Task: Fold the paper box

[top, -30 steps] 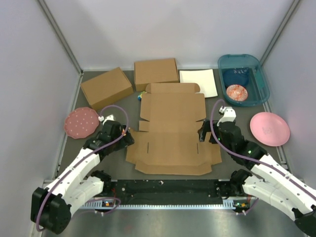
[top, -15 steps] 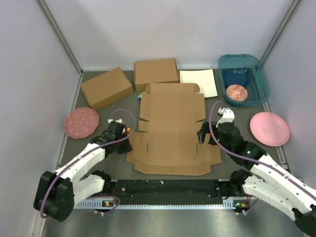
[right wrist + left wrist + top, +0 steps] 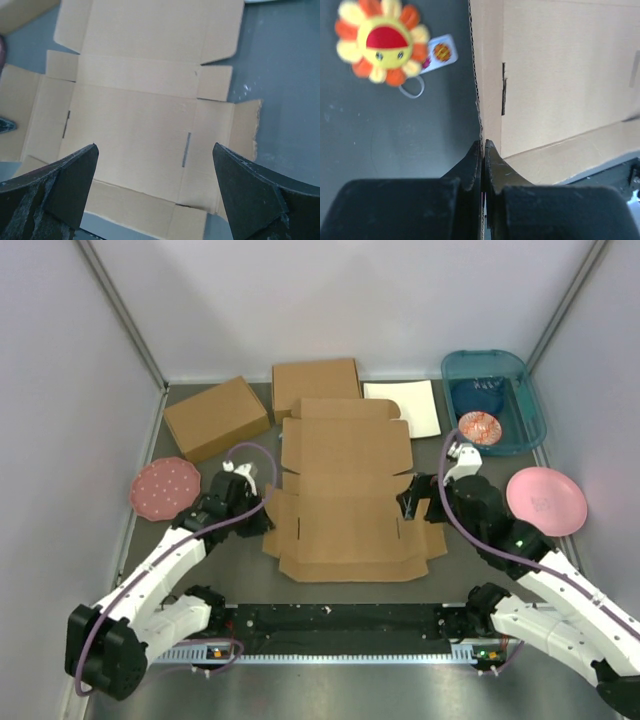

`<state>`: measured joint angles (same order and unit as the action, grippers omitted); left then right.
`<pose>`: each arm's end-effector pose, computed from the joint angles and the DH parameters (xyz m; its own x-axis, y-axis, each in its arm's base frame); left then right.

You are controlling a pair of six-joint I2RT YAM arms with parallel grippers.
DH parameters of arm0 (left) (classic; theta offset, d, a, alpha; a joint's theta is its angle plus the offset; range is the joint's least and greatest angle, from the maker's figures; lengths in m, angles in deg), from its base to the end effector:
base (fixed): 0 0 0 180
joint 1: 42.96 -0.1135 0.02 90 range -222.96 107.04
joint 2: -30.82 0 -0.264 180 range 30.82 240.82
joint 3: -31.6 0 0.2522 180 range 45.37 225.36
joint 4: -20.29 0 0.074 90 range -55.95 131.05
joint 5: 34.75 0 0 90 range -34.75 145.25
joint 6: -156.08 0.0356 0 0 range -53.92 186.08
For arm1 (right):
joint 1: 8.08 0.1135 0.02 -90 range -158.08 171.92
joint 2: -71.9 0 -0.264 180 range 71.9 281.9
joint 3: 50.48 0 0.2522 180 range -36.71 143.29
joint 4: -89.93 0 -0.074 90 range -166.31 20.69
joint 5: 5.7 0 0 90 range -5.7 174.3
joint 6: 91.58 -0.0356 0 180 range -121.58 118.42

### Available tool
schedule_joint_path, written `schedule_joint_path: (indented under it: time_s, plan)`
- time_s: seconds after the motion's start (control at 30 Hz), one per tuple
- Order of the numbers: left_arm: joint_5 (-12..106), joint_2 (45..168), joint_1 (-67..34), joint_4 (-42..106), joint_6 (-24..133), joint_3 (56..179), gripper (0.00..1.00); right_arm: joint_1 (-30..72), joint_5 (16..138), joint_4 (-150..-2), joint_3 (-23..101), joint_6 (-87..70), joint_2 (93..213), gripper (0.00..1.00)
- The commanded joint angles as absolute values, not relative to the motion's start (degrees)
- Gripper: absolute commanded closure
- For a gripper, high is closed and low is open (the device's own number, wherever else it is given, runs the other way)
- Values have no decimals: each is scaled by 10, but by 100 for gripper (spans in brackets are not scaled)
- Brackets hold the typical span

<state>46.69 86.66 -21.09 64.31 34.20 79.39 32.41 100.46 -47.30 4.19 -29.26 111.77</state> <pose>0.1731 -0.0752 0.2105 -0.8610 -0.2172 -0.4600 -0.0017 0.9055 -0.4243 0.1257 0.0943 0.2964 -0.5187 0.1438 -0.8428 -0.2210 0.9297 0.2947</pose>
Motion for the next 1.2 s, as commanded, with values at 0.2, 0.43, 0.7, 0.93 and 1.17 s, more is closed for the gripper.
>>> schedule_joint_path:
  time_s: [0.2, 0.43, 0.7, 0.93, 1.17]
  plan:
    - [326, 891, -210, 625, 487, 991, 100, 327, 945, -419, 244, -247, 1117, 1]
    - [254, 958, -209, 649, 611, 1096, 100, 326, 934, -371, 274, -244, 1107, 1]
    - [279, 983, -210, 574, 691, 1194, 100, 327, 921, -350, 261, -249, 1084, 1]
    - [234, 1034, -210, 642, 724, 1402, 100, 326, 920, -336, 273, -246, 1058, 1]
    - [136, 1033, -162, 645, 687, 1478, 100, 326, 908, -320, 330, -246, 1043, 1]
